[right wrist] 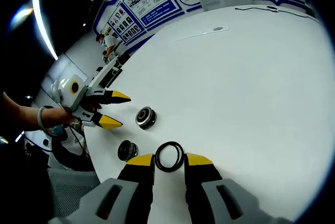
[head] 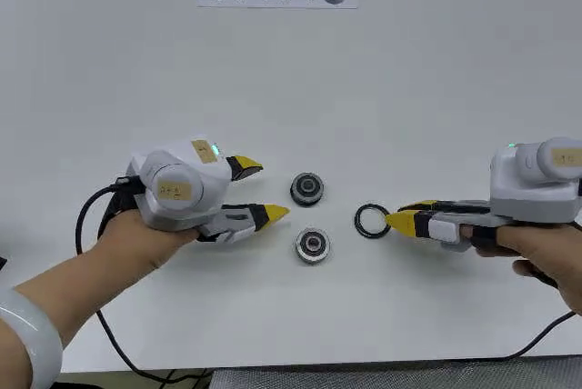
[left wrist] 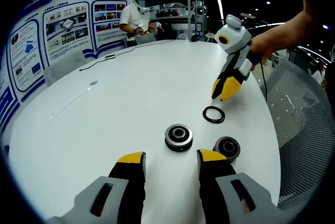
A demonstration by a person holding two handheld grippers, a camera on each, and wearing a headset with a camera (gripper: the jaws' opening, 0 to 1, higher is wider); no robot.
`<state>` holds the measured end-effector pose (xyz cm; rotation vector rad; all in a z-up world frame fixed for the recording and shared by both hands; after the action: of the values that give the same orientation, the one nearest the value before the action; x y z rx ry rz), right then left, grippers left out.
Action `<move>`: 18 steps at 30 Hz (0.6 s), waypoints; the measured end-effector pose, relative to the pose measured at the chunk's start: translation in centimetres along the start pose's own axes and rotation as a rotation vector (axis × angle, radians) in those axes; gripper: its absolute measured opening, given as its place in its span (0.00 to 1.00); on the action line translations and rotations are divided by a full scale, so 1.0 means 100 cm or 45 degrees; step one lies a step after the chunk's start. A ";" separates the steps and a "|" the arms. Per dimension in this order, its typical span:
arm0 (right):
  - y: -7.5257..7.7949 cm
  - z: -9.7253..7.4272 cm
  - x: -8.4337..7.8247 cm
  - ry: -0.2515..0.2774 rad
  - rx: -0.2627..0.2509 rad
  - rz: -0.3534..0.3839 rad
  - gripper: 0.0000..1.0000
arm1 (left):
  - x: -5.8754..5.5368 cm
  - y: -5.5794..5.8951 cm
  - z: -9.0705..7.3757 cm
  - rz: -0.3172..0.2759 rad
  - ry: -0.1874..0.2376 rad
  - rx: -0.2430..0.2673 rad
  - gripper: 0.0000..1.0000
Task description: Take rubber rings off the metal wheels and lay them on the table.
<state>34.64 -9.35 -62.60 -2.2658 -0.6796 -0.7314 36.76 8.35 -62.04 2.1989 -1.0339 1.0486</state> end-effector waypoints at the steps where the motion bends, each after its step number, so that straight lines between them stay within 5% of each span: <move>1: 0.000 0.001 0.001 0.005 0.001 -0.001 0.26 | 0.001 0.000 0.001 0.003 0.002 -0.002 0.39; 18: -0.016 0.017 0.016 0.026 0.062 -0.063 0.28 | 0.018 0.010 0.022 0.050 -0.003 -0.053 0.24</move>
<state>35.27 -6.65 -61.97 -2.2010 -0.7384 -0.7527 37.64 5.48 -61.80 2.1555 -1.0944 1.0330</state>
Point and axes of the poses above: the centre of the closed fingertips' face, and the gripper's own axes: z roughly forward along the fingers, y roughly to its right, x roughly out of its top, the point moved 3 cm from there along -z, roughly backward along the fingers, and after that the axes turned 8 degrees about -z, right-handed, at the moved point
